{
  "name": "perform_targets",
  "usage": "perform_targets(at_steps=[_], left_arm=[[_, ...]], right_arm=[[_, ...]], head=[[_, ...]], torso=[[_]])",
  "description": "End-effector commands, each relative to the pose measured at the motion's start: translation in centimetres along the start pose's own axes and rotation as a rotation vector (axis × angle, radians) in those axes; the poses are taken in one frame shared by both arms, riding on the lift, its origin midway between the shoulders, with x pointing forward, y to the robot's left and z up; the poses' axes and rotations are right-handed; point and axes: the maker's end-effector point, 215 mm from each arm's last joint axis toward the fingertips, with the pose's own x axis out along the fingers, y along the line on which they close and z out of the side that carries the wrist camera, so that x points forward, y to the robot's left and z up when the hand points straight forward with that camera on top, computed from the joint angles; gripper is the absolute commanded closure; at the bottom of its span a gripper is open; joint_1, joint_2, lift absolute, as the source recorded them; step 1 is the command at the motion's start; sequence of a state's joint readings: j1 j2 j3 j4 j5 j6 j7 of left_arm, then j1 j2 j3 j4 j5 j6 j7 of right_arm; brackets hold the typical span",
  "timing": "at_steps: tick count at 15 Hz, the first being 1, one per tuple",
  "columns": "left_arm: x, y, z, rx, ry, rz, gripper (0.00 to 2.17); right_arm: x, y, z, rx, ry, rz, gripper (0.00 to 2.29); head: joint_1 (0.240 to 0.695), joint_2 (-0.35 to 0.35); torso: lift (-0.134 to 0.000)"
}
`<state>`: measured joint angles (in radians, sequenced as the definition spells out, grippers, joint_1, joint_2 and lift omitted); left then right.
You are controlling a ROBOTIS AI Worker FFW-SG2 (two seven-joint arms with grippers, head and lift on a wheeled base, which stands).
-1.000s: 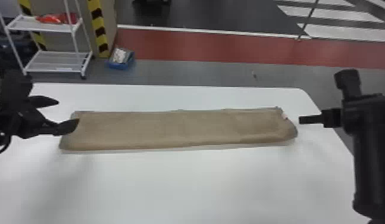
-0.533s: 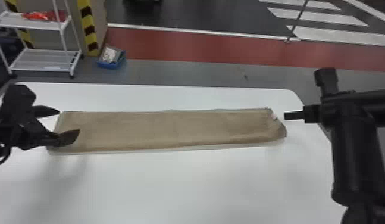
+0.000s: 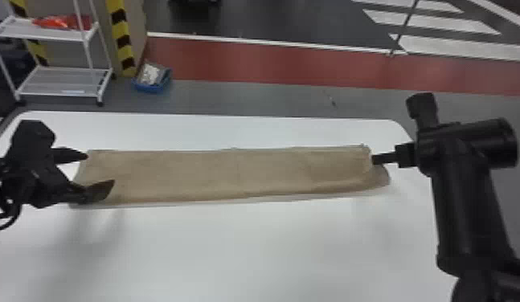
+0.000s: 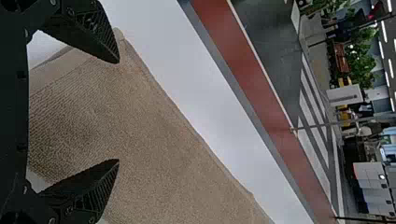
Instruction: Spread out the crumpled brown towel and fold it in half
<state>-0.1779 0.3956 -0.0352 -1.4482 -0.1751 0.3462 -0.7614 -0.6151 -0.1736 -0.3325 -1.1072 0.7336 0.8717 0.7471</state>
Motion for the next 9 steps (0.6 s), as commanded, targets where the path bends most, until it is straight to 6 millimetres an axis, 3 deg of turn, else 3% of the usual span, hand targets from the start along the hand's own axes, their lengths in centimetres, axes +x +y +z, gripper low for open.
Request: perform_targets(at_steps=[1,4,5,9], left_arm=[[-0.3,0.1,-0.2,0.002,0.002,0.002,0.15],[-0.8,0.3,-0.3,0.002,-0.002,0.008,0.15],[-0.9,0.2,-0.3,0.002,-0.002,0.009,0.15],[-1.5,0.6,-0.7,0.006,-0.002,0.014,0.15]], right_arm=[[0.4,0.7,-0.6,-0.015,0.024,0.001,0.59],[0.9,1.6,-0.7,-0.01,0.022,0.006,0.6],[0.9,2.0,-0.6,-0.01,0.021,0.011,0.83],[1.1,2.4,-0.7,0.003,0.022,0.006,0.89]], head=[[0.695,-0.16],[0.695,-0.151],[0.695,-0.148],[0.695,-0.133]], torso=[[-0.123],[-0.123],[-0.123],[-0.123]])
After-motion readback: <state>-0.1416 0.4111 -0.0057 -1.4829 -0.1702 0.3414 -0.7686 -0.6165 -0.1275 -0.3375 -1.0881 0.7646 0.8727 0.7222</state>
